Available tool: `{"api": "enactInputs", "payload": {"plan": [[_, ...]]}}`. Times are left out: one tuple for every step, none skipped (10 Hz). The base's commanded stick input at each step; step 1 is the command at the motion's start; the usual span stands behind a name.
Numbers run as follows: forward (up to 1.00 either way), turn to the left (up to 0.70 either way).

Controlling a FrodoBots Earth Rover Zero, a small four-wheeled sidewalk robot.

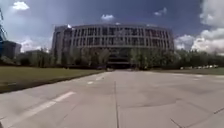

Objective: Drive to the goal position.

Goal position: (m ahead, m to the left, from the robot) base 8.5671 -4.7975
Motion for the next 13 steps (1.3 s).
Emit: {"api": "enactInputs", "payload": {"plan": [[1.00, 0.00], [1.00, 0.00], [1.00, 0.00], [1.00, 0.00], [1.00, 0.00], [1.00, 0.00], [1.00, 0.00], [1.00, -0.07], [1.00, -0.36], [1.00, -0.40], [1.00, -0.37], [1.00, 0.00], [1.00, 0.00]]}}
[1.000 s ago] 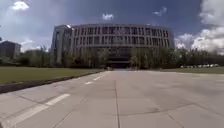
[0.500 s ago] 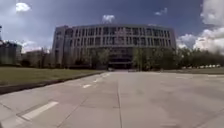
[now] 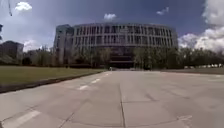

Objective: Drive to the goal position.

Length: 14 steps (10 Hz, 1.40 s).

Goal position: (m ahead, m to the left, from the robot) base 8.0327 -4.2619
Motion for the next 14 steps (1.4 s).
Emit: {"api": "enactInputs", "payload": {"plan": [[1.00, 0.00], [1.00, 0.00], [1.00, 0.00], [1.00, 0.00], [1.00, 0.00], [0.99, 0.00], [0.99, 0.00], [1.00, 0.00], [1.00, 0.00], [1.00, 0.00], [1.00, 0.00], [1.00, -0.25], [1.00, -0.37], [1.00, -0.40]]}}
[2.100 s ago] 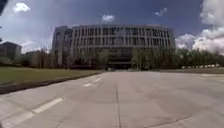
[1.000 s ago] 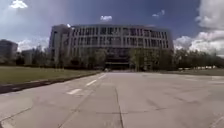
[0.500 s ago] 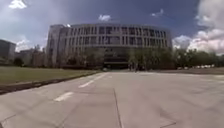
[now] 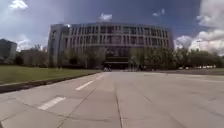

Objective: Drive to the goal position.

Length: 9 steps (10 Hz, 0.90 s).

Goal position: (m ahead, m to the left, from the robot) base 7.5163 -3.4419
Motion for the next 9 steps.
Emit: {"api": "enactInputs", "payload": {"plan": [[1.00, -0.15], [1.00, 0.00], [1.00, 0.00], [1.00, 0.00], [1.00, 0.00], [1.00, 0.00], [1.00, 0.00], [1.00, 0.00], [1.00, 0.00]]}}
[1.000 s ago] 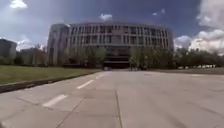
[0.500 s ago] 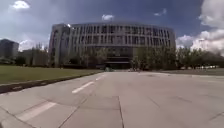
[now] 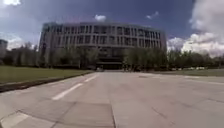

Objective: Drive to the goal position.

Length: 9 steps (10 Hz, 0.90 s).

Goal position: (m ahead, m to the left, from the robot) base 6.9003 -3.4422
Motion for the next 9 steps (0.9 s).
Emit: {"api": "enactInputs", "payload": {"plan": [[1.00, 0.00], [1.00, 0.00], [1.00, 0.00], [1.00, 0.00], [1.00, 0.00], [1.00, 0.00], [1.00, 0.00], [1.00, 0.00], [1.00, 0.00]]}}
